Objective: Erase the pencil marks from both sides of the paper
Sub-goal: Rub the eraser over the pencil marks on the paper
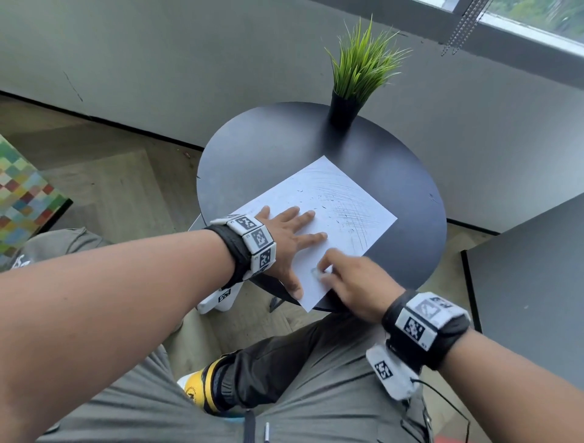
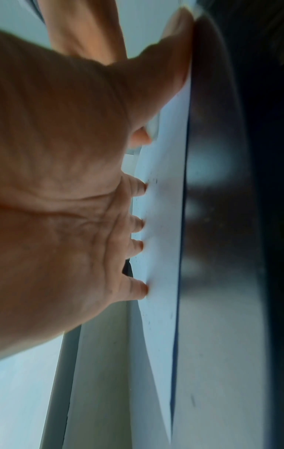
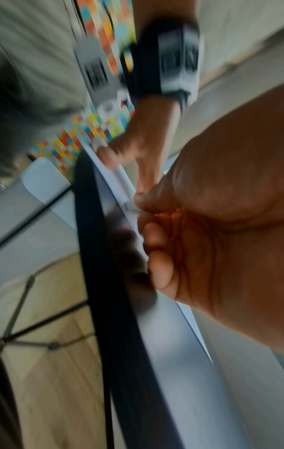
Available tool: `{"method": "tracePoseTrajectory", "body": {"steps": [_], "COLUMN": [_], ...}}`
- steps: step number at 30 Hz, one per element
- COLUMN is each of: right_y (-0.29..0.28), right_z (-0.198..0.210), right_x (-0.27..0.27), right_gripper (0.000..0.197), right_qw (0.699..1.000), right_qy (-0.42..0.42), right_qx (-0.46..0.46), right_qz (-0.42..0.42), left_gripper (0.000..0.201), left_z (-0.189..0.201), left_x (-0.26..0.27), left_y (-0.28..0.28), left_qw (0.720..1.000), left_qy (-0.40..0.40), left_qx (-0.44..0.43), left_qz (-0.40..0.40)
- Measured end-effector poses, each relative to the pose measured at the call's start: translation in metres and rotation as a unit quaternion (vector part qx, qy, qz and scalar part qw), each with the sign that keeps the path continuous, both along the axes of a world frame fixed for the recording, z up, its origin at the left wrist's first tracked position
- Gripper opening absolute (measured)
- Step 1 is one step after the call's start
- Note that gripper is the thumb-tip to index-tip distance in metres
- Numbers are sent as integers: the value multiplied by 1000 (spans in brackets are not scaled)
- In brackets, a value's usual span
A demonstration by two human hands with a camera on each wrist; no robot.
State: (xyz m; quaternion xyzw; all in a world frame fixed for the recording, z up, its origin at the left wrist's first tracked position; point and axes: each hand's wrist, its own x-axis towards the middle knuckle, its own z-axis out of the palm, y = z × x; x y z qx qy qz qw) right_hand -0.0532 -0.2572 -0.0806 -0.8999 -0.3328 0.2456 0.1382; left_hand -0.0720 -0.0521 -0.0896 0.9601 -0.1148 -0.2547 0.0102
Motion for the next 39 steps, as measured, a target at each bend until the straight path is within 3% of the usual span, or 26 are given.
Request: {"method": "tracePoseTrajectory", "body": {"steps": [2,3,6,8,12,13,17,18,22,23,27,31,33,36,37,39], "right_y": [1,-1,-14,-17,1,2,-9,-9,6,5,-5,8,3,-12,-13,-6], "right_z": [1,0,0,0,-3,-2,1,0,-7,-6,-4,-7,-5,-2,0,2], "right_x": [-11,-4,37,42,-7,-7,43,41,-1,3,42,-1,11,40,33,5], "right_gripper": [14,14,19,19,15,16,19,19,18,18,20,17,15,17,18,16], "right_qw": [998,999,993,988,998,997,988,987,999,999,987,997,998,991,993,1000], "right_qy": [15,11,-31,-38,17,20,-35,-32,28,20,-50,-1,-16,-51,-42,-4], "right_qx": [-2,2,15,14,-9,-5,8,6,-18,-19,-8,-34,-37,-4,-3,-19], "right_qz": [67,53,-117,-150,68,78,-150,-157,40,39,-150,68,41,-127,-106,21], "left_gripper": [128,128,129,129,131,132,130,130,132,132,131,133,134,133,134,134], "left_z": [0,0,2,3,0,0,2,3,2,3,4,3,3,4,4,4], "left_x": [0,0,1,1,1,1,2,2,3,3,3,3,5,4,3,2], "left_y": [-1,-2,-3,-3,-3,-3,-4,-4,-6,-6,-6,-7,-8,-8,-8,-9], "left_qw": [1000,1000,1000,1000,1000,1000,1000,1000,999,999,999,999,999,999,999,999], "left_qy": [1,4,7,8,5,6,17,19,18,19,24,23,22,19,20,17], "left_qx": [2,4,9,14,17,17,17,20,27,27,22,32,33,30,33,42], "left_qz": [2,2,1,-1,-2,-2,3,4,7,7,9,11,9,10,10,9]}}
